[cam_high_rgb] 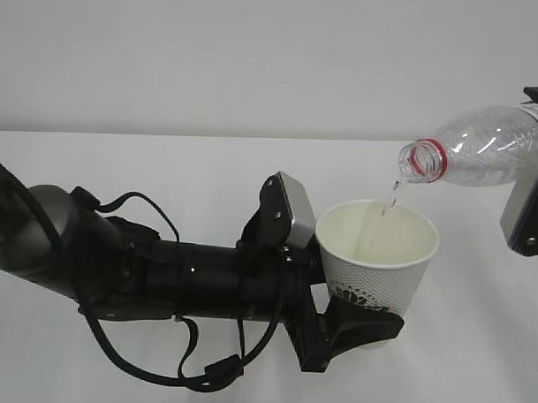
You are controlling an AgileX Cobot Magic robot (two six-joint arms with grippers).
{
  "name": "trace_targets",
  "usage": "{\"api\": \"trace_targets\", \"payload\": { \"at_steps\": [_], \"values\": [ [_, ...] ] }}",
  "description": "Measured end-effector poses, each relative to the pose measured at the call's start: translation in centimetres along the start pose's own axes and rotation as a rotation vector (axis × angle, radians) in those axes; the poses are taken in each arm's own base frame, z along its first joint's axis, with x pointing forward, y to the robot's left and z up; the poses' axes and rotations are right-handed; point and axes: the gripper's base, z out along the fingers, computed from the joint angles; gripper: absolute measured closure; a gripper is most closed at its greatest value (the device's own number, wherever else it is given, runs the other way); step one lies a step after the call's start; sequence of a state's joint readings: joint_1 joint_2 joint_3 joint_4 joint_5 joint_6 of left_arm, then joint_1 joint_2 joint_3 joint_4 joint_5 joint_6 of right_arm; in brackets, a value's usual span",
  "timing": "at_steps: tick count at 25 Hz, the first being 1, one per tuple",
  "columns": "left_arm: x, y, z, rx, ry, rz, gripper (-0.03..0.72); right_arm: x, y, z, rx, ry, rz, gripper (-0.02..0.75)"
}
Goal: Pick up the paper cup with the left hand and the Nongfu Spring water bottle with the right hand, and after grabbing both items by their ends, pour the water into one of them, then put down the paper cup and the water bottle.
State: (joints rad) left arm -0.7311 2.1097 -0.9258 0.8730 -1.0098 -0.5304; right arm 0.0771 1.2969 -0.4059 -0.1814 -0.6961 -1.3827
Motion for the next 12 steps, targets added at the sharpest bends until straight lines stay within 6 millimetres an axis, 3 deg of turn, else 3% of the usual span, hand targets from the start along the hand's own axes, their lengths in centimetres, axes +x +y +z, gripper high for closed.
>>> {"api": "trace_targets", "payload": {
  "at_steps": [12],
  "values": [
    [0.00, 0.00, 0.00, 0.000, 0.000, -0.002, 0.145, 0.01, -0.01, 0.00, 0.001, 0.001, 0.002, 0.297]
  ]
}}
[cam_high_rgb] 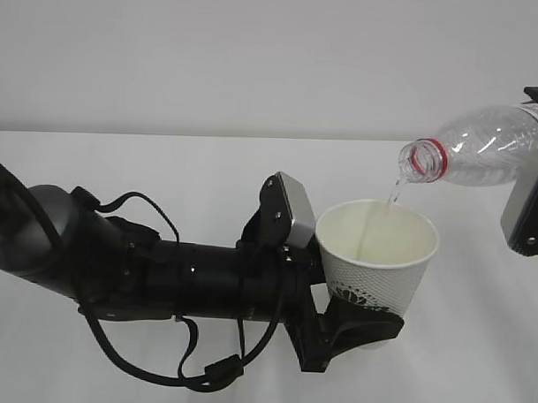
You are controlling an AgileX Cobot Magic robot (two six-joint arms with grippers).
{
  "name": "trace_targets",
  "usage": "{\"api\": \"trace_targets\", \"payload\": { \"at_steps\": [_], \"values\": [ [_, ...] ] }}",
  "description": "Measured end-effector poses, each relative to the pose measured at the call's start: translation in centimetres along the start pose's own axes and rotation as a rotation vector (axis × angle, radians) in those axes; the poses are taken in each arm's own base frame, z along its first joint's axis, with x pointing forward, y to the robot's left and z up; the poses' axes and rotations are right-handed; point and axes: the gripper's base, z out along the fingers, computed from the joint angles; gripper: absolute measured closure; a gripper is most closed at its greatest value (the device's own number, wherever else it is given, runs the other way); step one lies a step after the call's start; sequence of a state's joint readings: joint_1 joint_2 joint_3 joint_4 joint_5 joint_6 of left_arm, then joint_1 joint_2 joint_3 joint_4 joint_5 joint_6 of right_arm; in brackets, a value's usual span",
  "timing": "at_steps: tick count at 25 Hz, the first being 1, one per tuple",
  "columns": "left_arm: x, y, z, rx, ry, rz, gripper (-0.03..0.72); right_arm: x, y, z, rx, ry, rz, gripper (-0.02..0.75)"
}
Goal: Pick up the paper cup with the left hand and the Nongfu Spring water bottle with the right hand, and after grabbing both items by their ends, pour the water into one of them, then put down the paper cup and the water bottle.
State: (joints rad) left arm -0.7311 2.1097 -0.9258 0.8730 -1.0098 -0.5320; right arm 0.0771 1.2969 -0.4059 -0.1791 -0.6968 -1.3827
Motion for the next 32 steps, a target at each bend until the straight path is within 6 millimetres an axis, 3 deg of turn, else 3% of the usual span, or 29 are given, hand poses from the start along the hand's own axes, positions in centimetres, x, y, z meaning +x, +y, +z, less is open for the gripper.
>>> {"api": "trace_targets", "payload": {
  "at_steps": [32],
  "values": [
    [0.00, 0.00, 0.00, 0.000, 0.000, 0.000, 0.145, 0.04, -0.01, 0.00, 0.001, 0.004, 0.000, 0.297]
  ]
}}
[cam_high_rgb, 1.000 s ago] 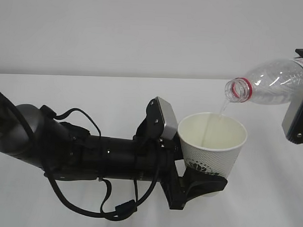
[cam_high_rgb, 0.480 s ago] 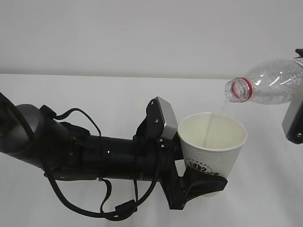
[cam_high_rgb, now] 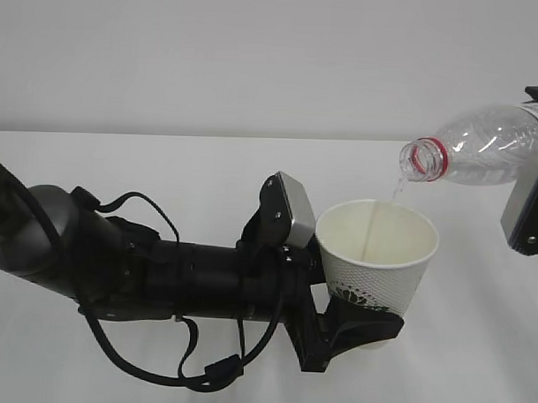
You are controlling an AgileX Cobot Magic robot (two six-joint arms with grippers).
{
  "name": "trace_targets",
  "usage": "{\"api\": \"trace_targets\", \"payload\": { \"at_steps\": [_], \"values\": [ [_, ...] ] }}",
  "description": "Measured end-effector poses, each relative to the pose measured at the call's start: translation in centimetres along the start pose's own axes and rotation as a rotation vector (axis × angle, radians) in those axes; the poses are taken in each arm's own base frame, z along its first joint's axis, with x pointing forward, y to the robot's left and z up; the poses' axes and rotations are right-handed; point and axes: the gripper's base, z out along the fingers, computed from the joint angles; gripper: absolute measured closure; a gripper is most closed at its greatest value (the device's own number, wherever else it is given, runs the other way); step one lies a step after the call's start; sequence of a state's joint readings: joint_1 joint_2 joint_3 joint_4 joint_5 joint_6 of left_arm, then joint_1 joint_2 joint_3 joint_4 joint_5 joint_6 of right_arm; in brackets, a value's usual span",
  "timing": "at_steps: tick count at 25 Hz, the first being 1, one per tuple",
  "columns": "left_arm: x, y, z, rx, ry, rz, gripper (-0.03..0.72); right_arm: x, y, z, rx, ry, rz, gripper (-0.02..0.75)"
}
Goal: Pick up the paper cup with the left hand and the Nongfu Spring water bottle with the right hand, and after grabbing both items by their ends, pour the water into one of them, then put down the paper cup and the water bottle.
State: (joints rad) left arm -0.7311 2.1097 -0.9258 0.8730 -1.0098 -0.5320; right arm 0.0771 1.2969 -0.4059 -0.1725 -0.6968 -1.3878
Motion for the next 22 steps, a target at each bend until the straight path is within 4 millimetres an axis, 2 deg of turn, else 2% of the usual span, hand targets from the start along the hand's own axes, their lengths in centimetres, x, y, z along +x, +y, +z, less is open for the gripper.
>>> {"api": "trace_targets", "payload": {
  "at_steps": [22],
  "values": [
    [0.00, 0.00, 0.00, 0.000, 0.000, 0.000, 0.145, 0.01, -0.08, 0.00, 0.009, 0.001, 0.003, 0.297]
  ]
}}
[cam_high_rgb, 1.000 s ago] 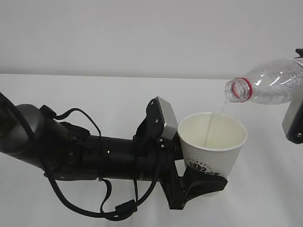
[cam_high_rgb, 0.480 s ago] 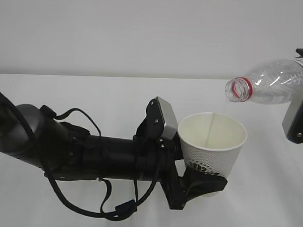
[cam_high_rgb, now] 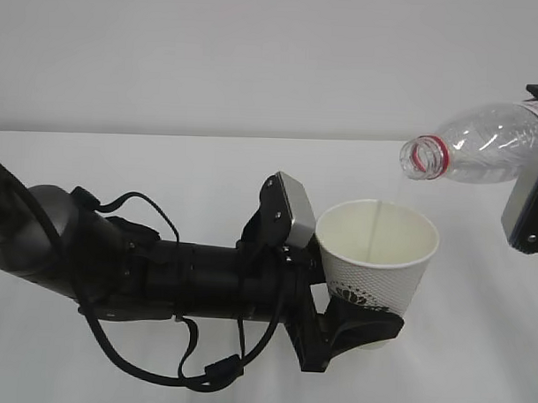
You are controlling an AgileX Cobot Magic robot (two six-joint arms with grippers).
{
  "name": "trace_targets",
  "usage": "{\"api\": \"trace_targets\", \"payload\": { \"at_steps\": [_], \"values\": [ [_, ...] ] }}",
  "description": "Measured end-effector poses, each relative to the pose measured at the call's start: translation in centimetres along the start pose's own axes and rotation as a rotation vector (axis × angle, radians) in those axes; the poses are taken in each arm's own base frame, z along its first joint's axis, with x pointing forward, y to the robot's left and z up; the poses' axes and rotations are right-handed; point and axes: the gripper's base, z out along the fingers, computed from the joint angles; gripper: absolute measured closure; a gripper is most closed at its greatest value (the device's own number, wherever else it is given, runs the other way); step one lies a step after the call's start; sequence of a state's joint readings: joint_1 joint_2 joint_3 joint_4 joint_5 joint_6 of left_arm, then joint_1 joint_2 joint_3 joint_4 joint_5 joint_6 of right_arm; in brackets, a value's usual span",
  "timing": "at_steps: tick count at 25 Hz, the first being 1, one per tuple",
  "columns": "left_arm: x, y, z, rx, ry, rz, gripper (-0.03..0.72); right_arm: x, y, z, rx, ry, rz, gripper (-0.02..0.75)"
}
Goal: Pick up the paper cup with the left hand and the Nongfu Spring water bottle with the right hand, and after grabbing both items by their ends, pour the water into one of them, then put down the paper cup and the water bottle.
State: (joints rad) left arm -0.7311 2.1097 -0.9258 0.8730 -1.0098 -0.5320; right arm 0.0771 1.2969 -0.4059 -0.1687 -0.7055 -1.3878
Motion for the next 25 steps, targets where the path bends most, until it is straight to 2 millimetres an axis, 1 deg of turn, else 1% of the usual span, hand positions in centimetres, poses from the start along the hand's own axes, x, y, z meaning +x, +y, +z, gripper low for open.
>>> {"api": "trace_targets", "payload": {
  "at_steps": [25],
  "values": [
    [0.00, 0.00, 0.00, 0.000, 0.000, 0.000, 0.145, -0.02, -0.13, 0.00, 0.014, -0.003, -0.015, 0.297]
  ]
}}
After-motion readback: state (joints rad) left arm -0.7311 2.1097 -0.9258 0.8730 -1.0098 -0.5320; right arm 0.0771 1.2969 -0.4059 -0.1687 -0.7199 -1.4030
